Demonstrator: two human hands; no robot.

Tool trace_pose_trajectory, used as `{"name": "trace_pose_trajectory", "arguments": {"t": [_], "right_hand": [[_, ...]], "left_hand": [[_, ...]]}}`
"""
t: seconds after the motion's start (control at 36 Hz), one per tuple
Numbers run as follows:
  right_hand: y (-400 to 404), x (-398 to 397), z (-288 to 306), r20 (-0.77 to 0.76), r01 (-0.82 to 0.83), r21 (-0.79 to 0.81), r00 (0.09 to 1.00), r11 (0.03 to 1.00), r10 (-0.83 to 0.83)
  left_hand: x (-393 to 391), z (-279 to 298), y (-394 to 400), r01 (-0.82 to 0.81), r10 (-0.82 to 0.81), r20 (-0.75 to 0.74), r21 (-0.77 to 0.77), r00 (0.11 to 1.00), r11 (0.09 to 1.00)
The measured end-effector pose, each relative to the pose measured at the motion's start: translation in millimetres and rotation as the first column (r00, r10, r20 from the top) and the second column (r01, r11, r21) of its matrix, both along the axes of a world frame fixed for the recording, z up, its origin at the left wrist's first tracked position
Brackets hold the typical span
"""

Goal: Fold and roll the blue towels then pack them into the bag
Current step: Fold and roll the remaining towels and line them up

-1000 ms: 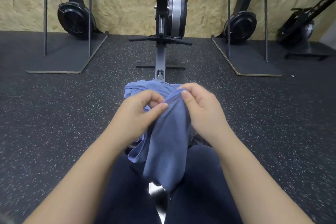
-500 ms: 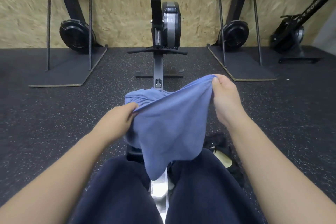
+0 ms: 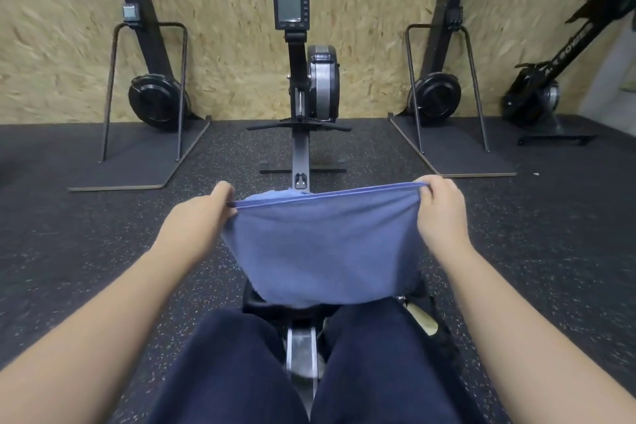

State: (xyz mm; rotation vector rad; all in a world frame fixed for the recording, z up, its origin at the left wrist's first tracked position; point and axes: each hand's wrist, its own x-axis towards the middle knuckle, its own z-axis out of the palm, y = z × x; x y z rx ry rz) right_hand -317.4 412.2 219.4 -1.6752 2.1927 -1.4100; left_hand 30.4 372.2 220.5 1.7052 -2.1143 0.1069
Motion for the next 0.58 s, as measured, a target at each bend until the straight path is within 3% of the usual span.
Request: {"name": "trace_pose_trajectory", "arguments": {"t": [0.19, 0.25, 0.33, 0.44, 0.5, 0.58], "right_hand": [[4.6, 1.9, 3.9, 0.070, 0.012, -0.068, 0.998, 0.998, -0.008], [4.8, 2.7, 5.2, 0.087, 0.036, -0.085, 0.996, 0.996, -0.028], [4.5, 3.3, 9.0, 0.255, 0.022, -0.097, 0.967, 0.995, 0.003], [7.0, 6.1, 12.0, 0.389, -0.017, -0.056, 0.920, 0.998, 0.037], [9.6, 7.5, 11.0, 0.380, -0.017, -0.035, 0.925, 0.999, 0.029], [10.3, 8.3, 11.3, 0.394, 0.009, -0.051, 0.919, 0.999, 0.012]], "left_hand": [[-11.5, 13.9, 2.0, -0.065, 0.085, 0.180, -0.114, 0.980, 0.991], [-12.5, 13.6, 0.3, -0.046, 0.053, 0.063, -0.107, 0.997, 0.993], [-13.2, 11.8, 0.6, 0.031, -0.067, -0.198, -0.179, 0.978, 0.983], [-15.3, 11.4, 2.9, -0.020, -0.034, -0.264, -0.201, 0.964, 0.979], [-16.8, 12.1, 3.8, -0.030, -0.024, -0.386, -0.135, 0.922, 0.990], [-19.6, 16.9, 7.3, -0.046, 0.008, -0.617, -0.046, 0.787, 0.998]]}}
